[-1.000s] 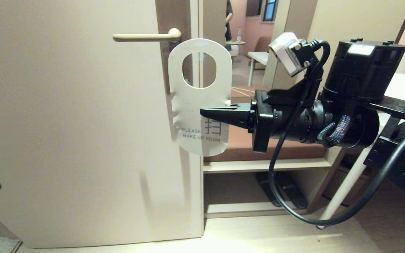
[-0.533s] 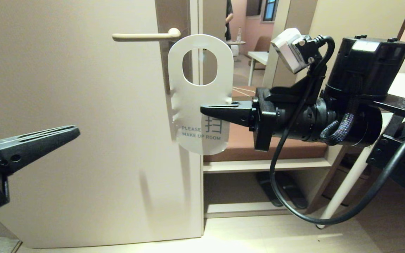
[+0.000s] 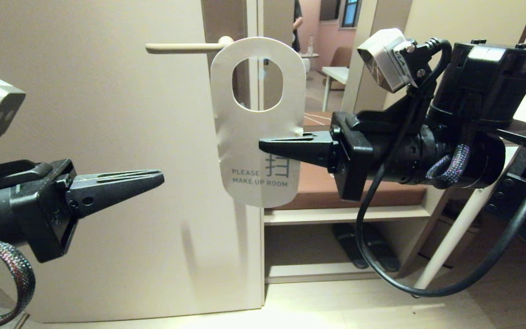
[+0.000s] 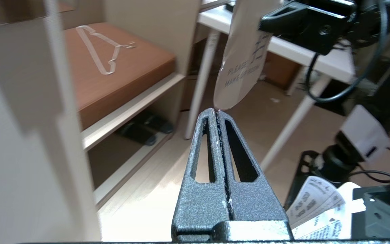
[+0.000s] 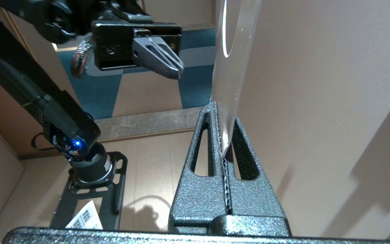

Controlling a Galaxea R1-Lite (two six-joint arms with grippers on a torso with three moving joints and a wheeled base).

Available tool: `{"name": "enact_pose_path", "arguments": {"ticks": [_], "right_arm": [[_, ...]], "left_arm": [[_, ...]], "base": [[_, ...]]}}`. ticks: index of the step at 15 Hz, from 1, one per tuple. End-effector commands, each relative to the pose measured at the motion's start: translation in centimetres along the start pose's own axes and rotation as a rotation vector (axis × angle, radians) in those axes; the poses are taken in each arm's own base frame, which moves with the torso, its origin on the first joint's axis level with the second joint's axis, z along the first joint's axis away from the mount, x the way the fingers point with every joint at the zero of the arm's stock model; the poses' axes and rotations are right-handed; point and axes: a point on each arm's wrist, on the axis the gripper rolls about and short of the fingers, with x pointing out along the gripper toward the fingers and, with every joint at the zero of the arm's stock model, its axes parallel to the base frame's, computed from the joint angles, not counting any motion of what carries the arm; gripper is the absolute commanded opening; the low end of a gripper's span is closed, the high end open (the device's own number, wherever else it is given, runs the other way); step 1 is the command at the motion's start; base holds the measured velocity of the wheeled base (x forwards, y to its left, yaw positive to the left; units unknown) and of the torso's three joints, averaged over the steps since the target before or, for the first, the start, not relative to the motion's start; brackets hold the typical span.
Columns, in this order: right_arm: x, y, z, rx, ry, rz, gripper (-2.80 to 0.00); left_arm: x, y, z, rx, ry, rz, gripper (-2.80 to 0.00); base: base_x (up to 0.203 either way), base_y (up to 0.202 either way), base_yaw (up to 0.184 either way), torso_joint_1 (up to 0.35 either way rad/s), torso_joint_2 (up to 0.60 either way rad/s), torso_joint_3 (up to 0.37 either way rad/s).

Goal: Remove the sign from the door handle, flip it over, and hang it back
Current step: Hand it to the other hand

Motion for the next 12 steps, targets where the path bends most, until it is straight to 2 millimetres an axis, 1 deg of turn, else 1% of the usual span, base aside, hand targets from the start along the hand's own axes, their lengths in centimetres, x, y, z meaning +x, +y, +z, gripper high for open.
{"name": "enact_pose_path", "arguments": {"ticks": [1,4,8,10,12], "right_arm": [[0.2,0.4,0.1,0.008,-0.004,0.022,-2.8],[0.6,1.0,0.8,0.074,-0.008,0.118,-2.8],[0.8,1.1,0.6,0.103,0.0,0.138,-2.8],[0.8,1.3,0.5,0.104,0.006,0.167,-2.8],[0.7,1.4,0.5,0.104,0.008,0.175,-2.8]], "left_arm": [[1.4,1.3,-0.4,-0.03,0.011,-0.044,-2.8],[2.2,1.9,-0.4,-0.061,0.003,-0.122,-2.8],[2.2,1.9,-0.7,-0.137,0.017,-0.13,-2.8],[2.1,1.8,-0.8,-0.167,0.033,-0.182,-2.8],[2.2,1.8,-0.9,-0.172,0.04,-0.195,-2.8]], "base": [[0.0,0.0,0.0,0.0,0.0,0.0],[0.0,0.0,0.0,0.0,0.0,0.0],[0.0,0.0,0.0,0.0,0.0,0.0],[0.0,0.0,0.0,0.0,0.0,0.0],[0.0,0.0,0.0,0.0,0.0,0.0]]}}
